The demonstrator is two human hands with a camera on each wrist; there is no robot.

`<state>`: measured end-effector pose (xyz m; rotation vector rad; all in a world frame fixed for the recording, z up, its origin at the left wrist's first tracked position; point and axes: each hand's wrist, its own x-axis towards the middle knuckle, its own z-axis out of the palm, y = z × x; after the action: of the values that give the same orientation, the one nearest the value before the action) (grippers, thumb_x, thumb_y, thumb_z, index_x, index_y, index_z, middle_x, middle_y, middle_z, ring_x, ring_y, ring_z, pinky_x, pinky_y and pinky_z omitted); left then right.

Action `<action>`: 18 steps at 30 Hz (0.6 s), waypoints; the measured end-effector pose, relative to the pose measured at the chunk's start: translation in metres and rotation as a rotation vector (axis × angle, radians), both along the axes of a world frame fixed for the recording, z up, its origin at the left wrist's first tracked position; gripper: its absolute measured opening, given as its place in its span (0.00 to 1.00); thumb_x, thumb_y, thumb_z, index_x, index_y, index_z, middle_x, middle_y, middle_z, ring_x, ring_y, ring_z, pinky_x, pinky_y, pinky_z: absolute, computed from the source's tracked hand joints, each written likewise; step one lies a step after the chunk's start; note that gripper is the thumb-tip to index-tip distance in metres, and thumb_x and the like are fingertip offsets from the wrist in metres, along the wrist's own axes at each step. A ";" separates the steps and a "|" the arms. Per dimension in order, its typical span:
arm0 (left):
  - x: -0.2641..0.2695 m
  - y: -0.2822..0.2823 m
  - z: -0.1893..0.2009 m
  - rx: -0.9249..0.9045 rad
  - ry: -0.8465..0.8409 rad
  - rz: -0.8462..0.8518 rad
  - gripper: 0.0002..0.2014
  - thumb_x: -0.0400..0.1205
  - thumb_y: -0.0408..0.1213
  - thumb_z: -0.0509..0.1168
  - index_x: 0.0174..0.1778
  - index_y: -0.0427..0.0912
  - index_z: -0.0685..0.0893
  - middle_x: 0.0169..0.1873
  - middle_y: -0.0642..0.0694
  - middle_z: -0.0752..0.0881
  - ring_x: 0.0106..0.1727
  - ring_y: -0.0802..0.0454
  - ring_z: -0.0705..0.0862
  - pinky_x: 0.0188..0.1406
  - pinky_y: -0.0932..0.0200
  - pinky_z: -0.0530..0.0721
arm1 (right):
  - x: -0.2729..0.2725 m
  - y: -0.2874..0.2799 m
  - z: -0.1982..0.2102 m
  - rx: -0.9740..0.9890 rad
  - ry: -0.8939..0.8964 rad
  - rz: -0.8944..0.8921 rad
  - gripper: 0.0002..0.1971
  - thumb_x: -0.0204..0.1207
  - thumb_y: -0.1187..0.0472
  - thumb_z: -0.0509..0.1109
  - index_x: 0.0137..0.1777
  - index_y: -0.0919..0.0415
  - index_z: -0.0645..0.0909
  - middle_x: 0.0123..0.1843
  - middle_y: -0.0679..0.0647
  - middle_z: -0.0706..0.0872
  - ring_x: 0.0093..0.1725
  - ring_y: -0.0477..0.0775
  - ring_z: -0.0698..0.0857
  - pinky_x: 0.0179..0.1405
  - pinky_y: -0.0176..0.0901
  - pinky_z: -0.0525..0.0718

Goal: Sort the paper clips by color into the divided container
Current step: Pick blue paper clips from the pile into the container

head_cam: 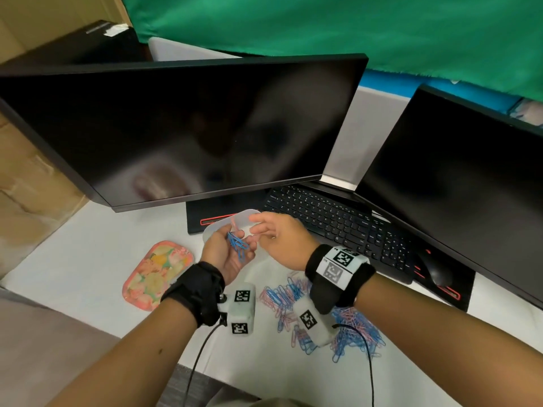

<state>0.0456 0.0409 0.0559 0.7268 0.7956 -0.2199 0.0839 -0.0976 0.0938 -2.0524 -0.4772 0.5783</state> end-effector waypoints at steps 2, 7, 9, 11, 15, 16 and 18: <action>0.003 0.006 0.007 0.025 0.046 0.052 0.18 0.87 0.46 0.50 0.36 0.41 0.74 0.29 0.41 0.79 0.30 0.47 0.79 0.33 0.58 0.77 | 0.007 -0.011 -0.007 -0.013 -0.031 -0.054 0.21 0.75 0.68 0.65 0.67 0.56 0.80 0.55 0.52 0.89 0.55 0.53 0.88 0.64 0.49 0.83; 0.009 0.013 0.022 0.071 0.125 0.124 0.16 0.86 0.50 0.55 0.43 0.41 0.76 0.36 0.43 0.76 0.35 0.48 0.77 0.38 0.51 0.82 | 0.012 -0.052 -0.022 -0.113 0.014 -0.144 0.19 0.78 0.65 0.65 0.68 0.52 0.78 0.55 0.47 0.88 0.56 0.49 0.86 0.51 0.40 0.83; 0.010 0.010 0.024 0.106 0.157 0.129 0.14 0.86 0.50 0.57 0.48 0.41 0.76 0.38 0.42 0.78 0.38 0.47 0.79 0.48 0.47 0.81 | 0.009 -0.065 -0.028 -0.151 0.025 -0.172 0.19 0.79 0.64 0.64 0.69 0.51 0.77 0.57 0.47 0.87 0.56 0.48 0.86 0.54 0.42 0.84; 0.011 0.006 0.026 0.141 0.159 0.118 0.13 0.86 0.49 0.56 0.51 0.42 0.76 0.41 0.41 0.79 0.41 0.45 0.79 0.56 0.45 0.78 | 0.006 -0.075 -0.035 -0.187 0.041 -0.189 0.19 0.79 0.64 0.63 0.69 0.51 0.77 0.57 0.48 0.87 0.55 0.50 0.86 0.57 0.46 0.85; 0.013 -0.001 0.025 0.254 0.164 0.061 0.13 0.87 0.50 0.56 0.54 0.42 0.73 0.46 0.44 0.77 0.51 0.45 0.78 0.59 0.48 0.75 | -0.001 -0.089 -0.047 -0.235 0.065 -0.191 0.18 0.79 0.64 0.61 0.69 0.53 0.77 0.57 0.49 0.87 0.52 0.53 0.87 0.52 0.43 0.86; 0.014 -0.002 0.023 0.305 0.158 0.044 0.12 0.86 0.49 0.56 0.56 0.45 0.72 0.49 0.44 0.76 0.53 0.45 0.76 0.58 0.49 0.74 | -0.002 -0.091 -0.050 -0.248 0.069 -0.182 0.18 0.80 0.65 0.61 0.68 0.53 0.78 0.57 0.49 0.86 0.50 0.52 0.87 0.46 0.37 0.85; 0.016 -0.003 0.017 0.462 0.124 0.010 0.11 0.85 0.47 0.60 0.59 0.46 0.73 0.53 0.44 0.76 0.53 0.45 0.77 0.57 0.52 0.74 | -0.006 -0.095 -0.059 -0.295 0.069 -0.151 0.17 0.80 0.66 0.60 0.64 0.54 0.81 0.57 0.50 0.86 0.48 0.49 0.86 0.38 0.25 0.80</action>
<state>0.0619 0.0377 0.0731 1.1516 0.9819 -0.0702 0.0782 -0.1921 0.0345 -2.3144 -0.2016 0.6562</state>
